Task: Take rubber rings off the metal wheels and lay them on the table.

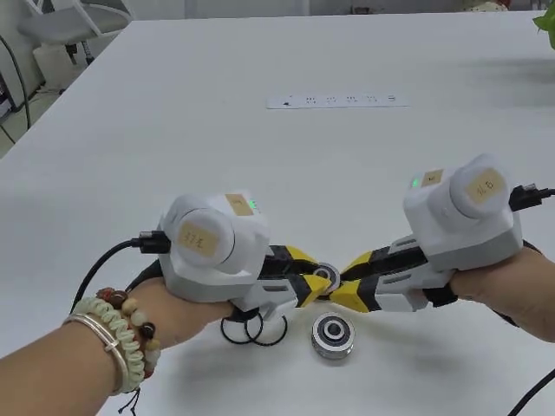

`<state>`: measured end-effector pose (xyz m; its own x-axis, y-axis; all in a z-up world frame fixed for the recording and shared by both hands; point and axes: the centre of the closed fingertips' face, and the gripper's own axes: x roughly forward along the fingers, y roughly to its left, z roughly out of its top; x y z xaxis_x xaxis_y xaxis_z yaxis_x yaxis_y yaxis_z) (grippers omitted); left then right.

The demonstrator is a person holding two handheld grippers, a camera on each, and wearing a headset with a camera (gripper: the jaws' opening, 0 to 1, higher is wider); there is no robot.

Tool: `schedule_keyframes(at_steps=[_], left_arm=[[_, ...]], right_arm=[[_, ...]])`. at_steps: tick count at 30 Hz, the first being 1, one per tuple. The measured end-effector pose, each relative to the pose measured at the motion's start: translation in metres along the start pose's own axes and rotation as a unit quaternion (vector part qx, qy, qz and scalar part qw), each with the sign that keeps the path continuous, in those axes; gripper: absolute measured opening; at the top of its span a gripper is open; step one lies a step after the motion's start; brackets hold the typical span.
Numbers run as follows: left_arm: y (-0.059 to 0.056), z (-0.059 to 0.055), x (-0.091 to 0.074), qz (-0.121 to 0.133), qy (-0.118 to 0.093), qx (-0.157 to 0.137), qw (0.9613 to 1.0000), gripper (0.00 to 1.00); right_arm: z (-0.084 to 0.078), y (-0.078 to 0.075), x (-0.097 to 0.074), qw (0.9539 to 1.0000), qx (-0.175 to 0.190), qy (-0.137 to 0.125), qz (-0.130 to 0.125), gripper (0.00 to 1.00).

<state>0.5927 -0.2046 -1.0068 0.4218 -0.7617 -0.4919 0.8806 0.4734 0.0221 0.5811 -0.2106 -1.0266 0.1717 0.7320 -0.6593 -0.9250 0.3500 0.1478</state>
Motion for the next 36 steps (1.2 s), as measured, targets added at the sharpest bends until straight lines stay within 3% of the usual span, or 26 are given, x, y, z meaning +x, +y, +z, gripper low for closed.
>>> schedule_keyframes(at_steps=[2, 4, 6, 12, 20, 27, 35, 36], left_arm=[[0.000, 0.000, 0.000, 0.000, 0.000, 0.000, 1.0000, 0.14], [0.000, 0.000, 0.000, -0.001, 0.000, 0.000, 1.0000, 0.14], [0.000, 0.000, 0.000, 0.000, 0.000, 0.000, 1.0000, 0.14], [-0.001, 0.000, 0.000, 0.000, 0.000, 0.000, 1.0000, 0.14], [-0.002, 0.000, 0.000, -0.002, 0.000, 0.001, 1.0000, 0.14], [-0.002, 0.000, 0.000, -0.001, 0.000, 0.002, 1.0000, 0.14], [-0.001, 0.000, 0.000, -0.001, 0.000, 0.002, 1.0000, 0.14], [-0.001, 0.000, 0.000, -0.001, 0.000, 0.002, 1.0000, 0.14]], right_arm=[[-0.001, 0.000, 0.000, 1.0000, 0.005, 0.001, -0.001, 0.11], [-0.003, -0.006, -0.002, 0.9997, -0.008, 0.008, -0.019, 0.01], [-0.001, -0.003, -0.001, 0.9999, 0.006, 0.003, -0.013, 0.01], [-0.003, -0.005, -0.001, 0.9998, 0.001, 0.011, -0.018, 0.01], [-0.004, -0.010, -0.002, 0.9942, 0.103, 0.007, -0.029, 0.00], [-0.004, -0.014, -0.002, 0.9887, 0.145, 0.009, -0.036, 0.00], [-0.001, -0.013, -0.006, 0.9809, 0.192, -0.013, -0.025, 0.00], [-0.001, -0.012, -0.006, 0.9779, 0.207, -0.014, -0.022, 0.00]])
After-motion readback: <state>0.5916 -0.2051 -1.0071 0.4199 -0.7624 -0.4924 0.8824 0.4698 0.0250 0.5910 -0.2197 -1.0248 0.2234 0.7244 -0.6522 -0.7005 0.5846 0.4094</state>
